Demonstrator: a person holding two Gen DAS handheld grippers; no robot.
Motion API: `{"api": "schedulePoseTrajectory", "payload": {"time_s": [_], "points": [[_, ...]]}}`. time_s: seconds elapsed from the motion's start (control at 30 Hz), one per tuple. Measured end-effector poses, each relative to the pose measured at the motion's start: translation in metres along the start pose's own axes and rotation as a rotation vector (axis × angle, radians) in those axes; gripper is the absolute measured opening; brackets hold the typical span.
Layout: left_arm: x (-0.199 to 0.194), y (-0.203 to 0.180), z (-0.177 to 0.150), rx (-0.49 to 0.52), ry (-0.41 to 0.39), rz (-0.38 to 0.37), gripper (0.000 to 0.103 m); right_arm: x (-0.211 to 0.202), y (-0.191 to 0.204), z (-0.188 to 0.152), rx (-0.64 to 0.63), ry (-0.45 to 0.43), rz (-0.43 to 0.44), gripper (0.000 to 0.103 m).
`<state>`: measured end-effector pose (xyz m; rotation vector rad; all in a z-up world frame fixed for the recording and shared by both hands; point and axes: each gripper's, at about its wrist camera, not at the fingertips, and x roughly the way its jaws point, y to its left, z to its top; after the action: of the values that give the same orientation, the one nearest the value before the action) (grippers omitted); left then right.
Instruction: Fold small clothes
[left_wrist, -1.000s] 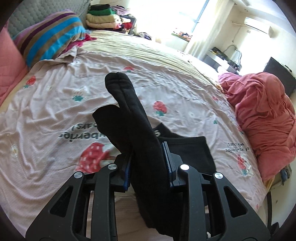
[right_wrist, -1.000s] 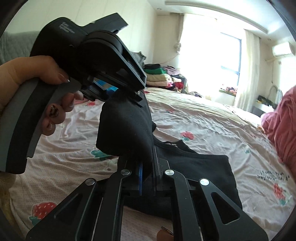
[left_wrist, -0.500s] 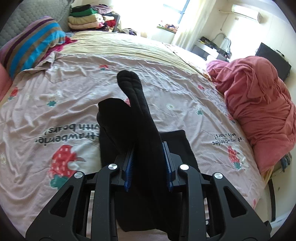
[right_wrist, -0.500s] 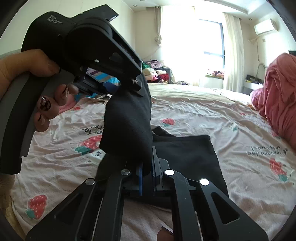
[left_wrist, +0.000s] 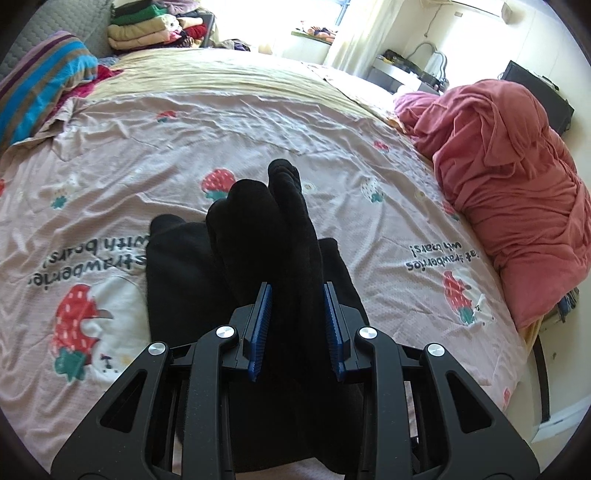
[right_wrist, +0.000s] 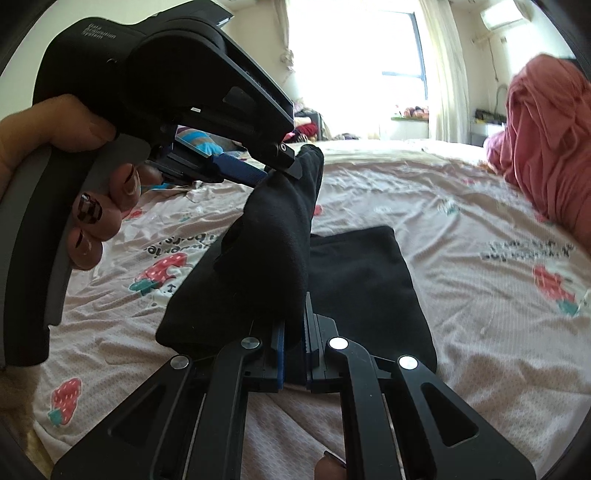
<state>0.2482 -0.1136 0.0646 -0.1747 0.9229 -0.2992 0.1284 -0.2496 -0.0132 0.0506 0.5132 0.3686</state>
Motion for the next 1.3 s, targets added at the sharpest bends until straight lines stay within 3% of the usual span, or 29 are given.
{"api": "schedulePoseTrajectory", "payload": {"time_s": [0.17, 0.23, 0.3, 0.4, 0.43, 0.67, 0.8, 0.93, 1.1, 1.2, 1.3], "points": [[0.016, -0.008, -0.004, -0.009, 0.023, -0.027, 0.022, 0.005, -0.02, -0.006, 0.081, 0.059, 0.028, 0.007], [0.017, -0.009, -0.006, -0.021, 0.005, -0.05, 0.027, 0.005, -0.03, -0.007, 0.116, 0.083, 0.04, 0.008], [0.017, -0.007, -0.008, -0.04, -0.007, -0.073, 0.035, 0.006, -0.036, -0.01, 0.131, 0.104, 0.049, 0.013], [0.007, 0.001, -0.011, -0.061, -0.037, -0.089, 0.036, 0.011, -0.051, -0.016, 0.18, 0.182, 0.094, 0.023], [0.004, 0.002, -0.012, -0.06, -0.045, -0.086, 0.036, 0.011, -0.058, -0.018, 0.21, 0.205, 0.108, 0.031], [-0.013, 0.045, -0.03, -0.084, -0.079, 0.042, 0.042, 0.01, -0.097, 0.001, 0.364, 0.297, 0.292, 0.051], [-0.011, 0.062, -0.043, -0.092, -0.064, 0.089, 0.042, 0.023, -0.112, 0.029, 0.383, 0.328, 0.31, 0.064], [-0.008, 0.065, -0.052, -0.074, -0.052, 0.098, 0.047, 0.053, -0.122, 0.049, 0.398, 0.376, 0.308, 0.065], [-0.002, 0.062, -0.061, -0.043, -0.035, 0.102, 0.052, 0.091, -0.133, 0.049, 0.477, 0.468, 0.339, 0.065], [0.001, 0.061, -0.065, -0.03, -0.028, 0.106, 0.055, 0.104, -0.137, 0.051, 0.53, 0.492, 0.372, 0.065], [0.003, 0.061, -0.066, -0.033, -0.026, 0.105, 0.058, 0.112, -0.132, 0.057, 0.505, 0.493, 0.362, 0.062]]}}
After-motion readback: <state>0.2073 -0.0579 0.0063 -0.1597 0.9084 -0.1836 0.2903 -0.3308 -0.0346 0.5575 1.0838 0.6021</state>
